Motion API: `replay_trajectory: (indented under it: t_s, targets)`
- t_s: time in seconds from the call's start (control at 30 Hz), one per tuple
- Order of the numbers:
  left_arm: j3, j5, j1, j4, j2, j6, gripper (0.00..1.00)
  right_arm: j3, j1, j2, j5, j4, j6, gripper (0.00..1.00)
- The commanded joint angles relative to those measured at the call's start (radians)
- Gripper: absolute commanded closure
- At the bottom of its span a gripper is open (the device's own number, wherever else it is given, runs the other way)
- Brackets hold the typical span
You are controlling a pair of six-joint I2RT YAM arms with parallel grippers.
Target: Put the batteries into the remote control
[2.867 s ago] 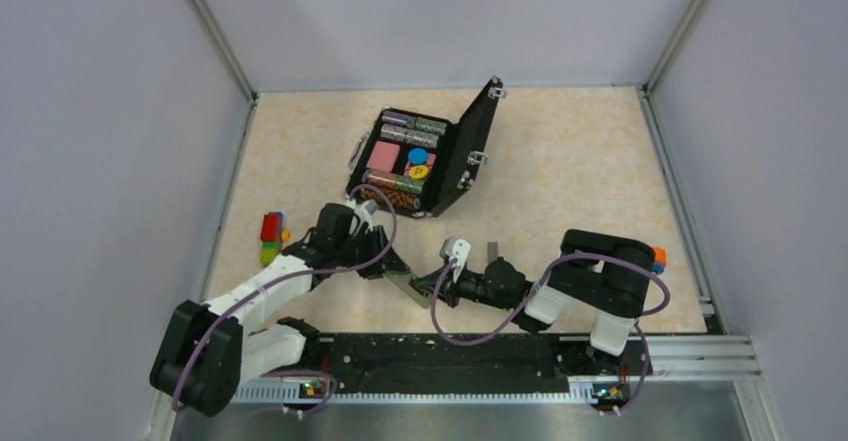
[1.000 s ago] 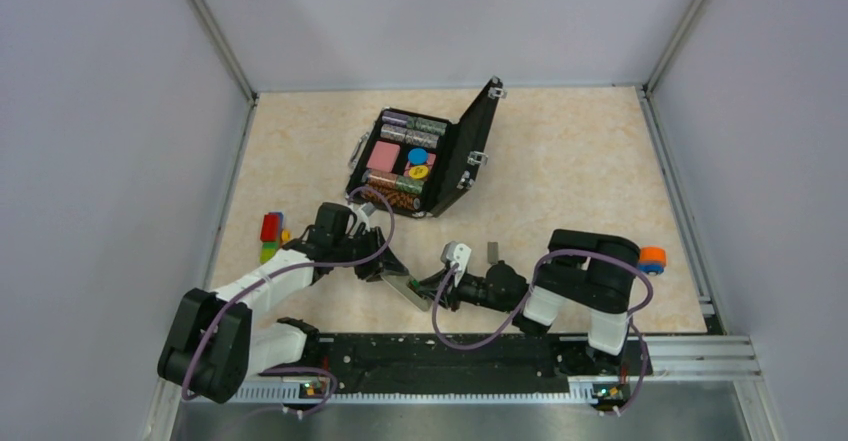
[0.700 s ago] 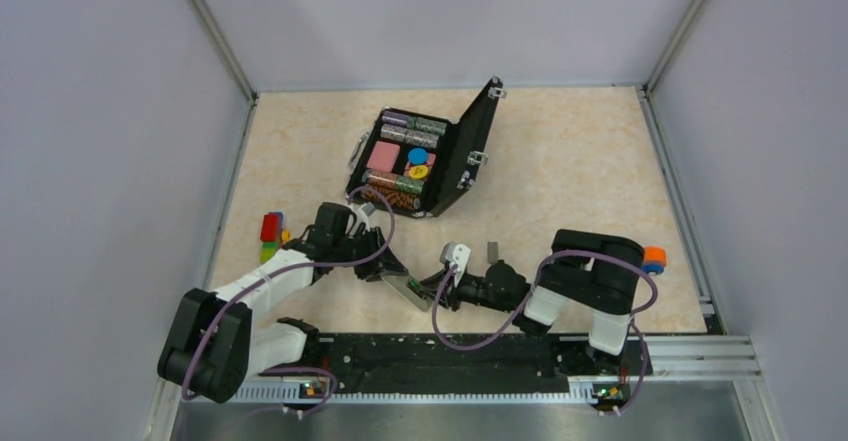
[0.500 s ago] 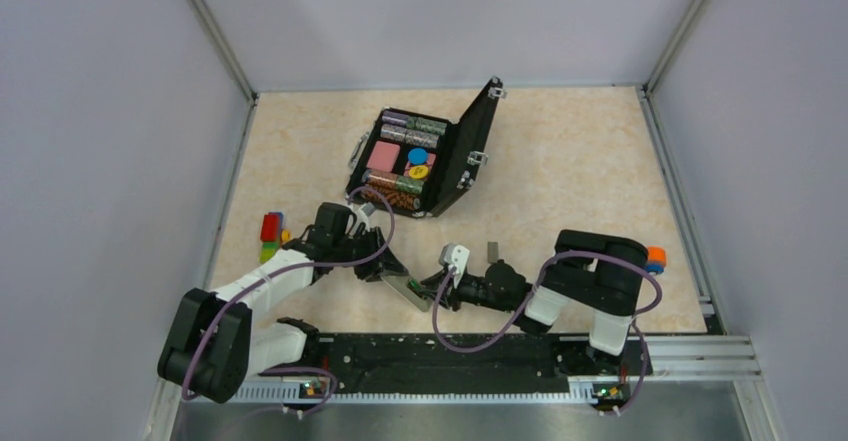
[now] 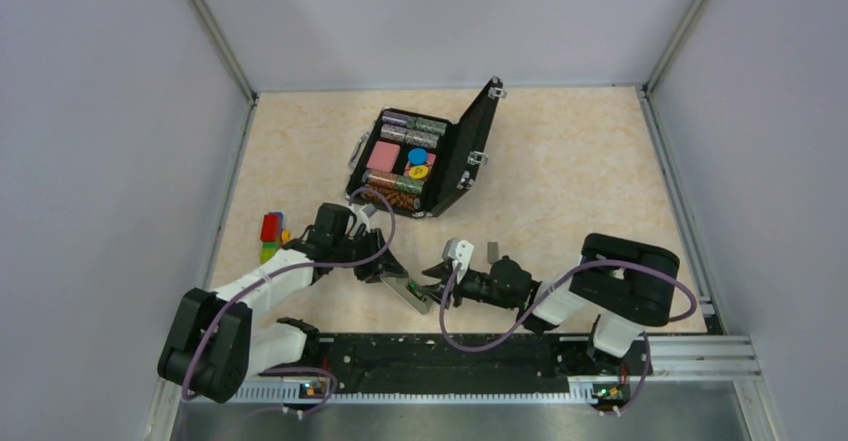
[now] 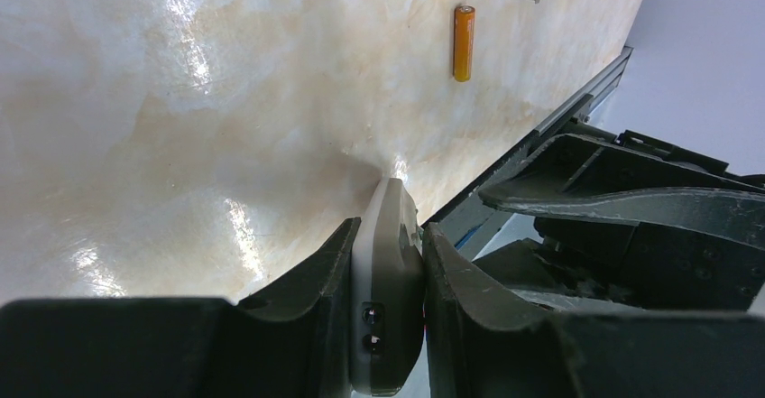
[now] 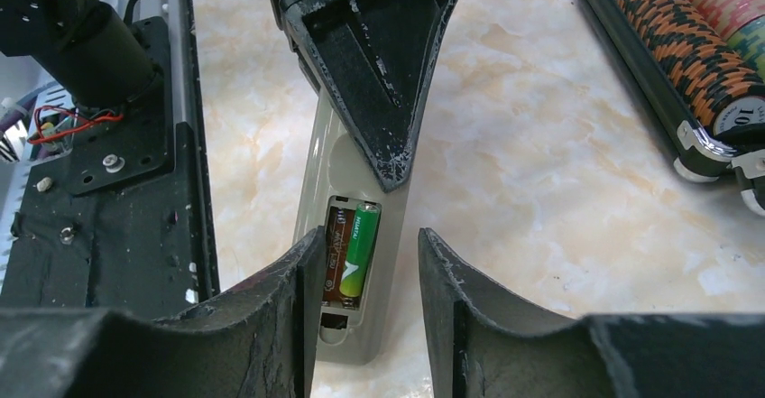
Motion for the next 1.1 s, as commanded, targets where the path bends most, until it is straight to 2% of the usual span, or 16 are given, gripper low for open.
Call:
replay_trajectory:
  t_s: [0.0,0.1,0.33,0.57,0.77,0.9,1.07]
  targets:
    - [0.003,-0.058,0.003,-0.02,0.018,0.055,1.0,-0.006,0.017,-0.066,0.007,-0.028,0.011,0.58]
    - [0.0,-0.055,0.003,0.002,0.001,0.048,1.0,-0.002,0.017,-0.133,0.022,-0.105,0.037,0.56]
    - [0.008,-0.05,0.003,0.04,-0.074,0.019,1.0,0.017,0.017,-0.349,0.093,-0.376,0.121,0.36]
    - [0.03,-0.003,0.002,0.037,-0.09,-0.011,1.0,0.208,0.008,-0.466,0.283,-0.88,0.285,0.12]
    - [0.069,0.017,0.002,0.032,-0.126,-0.036,1.0,0.357,-0.044,-0.493,0.308,-1.153,0.484,0.11]
    - [0.092,0.016,0.002,0.026,-0.151,-0.059,1.0,0.45,-0.173,-0.485,0.221,-1.384,0.693,0.11]
    - [0.128,0.018,0.003,0.022,-0.173,-0.118,1.0,0.461,-0.29,-0.475,0.088,-1.457,0.882,0.07]
